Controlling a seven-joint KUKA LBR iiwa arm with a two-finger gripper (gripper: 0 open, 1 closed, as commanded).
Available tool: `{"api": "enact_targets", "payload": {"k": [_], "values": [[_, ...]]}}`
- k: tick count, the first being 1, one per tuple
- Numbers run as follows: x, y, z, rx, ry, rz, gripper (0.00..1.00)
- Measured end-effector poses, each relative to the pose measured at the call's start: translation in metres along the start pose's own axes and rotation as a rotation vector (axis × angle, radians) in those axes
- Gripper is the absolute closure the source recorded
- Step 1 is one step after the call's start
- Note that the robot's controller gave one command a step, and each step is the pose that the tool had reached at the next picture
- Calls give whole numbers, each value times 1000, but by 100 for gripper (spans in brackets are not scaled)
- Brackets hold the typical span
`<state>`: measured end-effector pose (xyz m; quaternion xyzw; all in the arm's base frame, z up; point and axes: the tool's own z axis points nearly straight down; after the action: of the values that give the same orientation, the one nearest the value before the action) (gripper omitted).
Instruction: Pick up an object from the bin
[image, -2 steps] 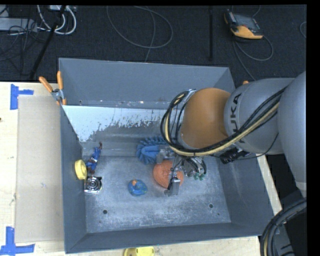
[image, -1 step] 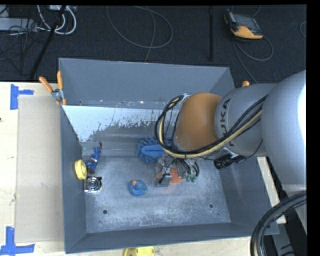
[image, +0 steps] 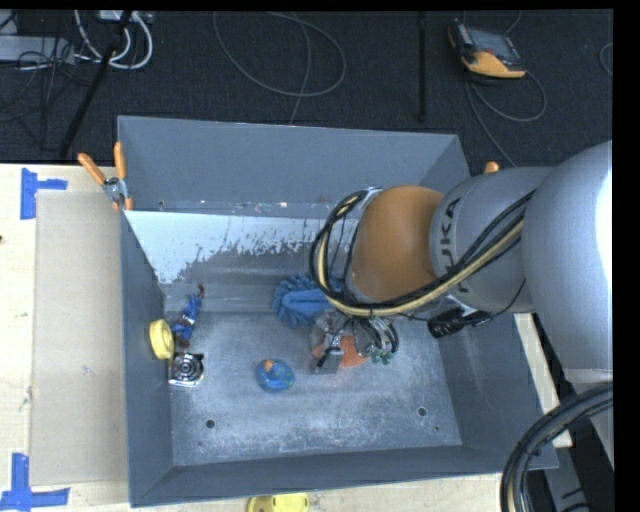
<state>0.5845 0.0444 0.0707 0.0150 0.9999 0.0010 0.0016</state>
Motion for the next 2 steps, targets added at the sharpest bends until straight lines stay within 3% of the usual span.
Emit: {"api": "enact_targets", "payload": {"k": [1, 2], "values": [[-9, -4, -107, 1, 2, -8, 100], [-9, -4, -107, 1, 2, -8, 100]]}}
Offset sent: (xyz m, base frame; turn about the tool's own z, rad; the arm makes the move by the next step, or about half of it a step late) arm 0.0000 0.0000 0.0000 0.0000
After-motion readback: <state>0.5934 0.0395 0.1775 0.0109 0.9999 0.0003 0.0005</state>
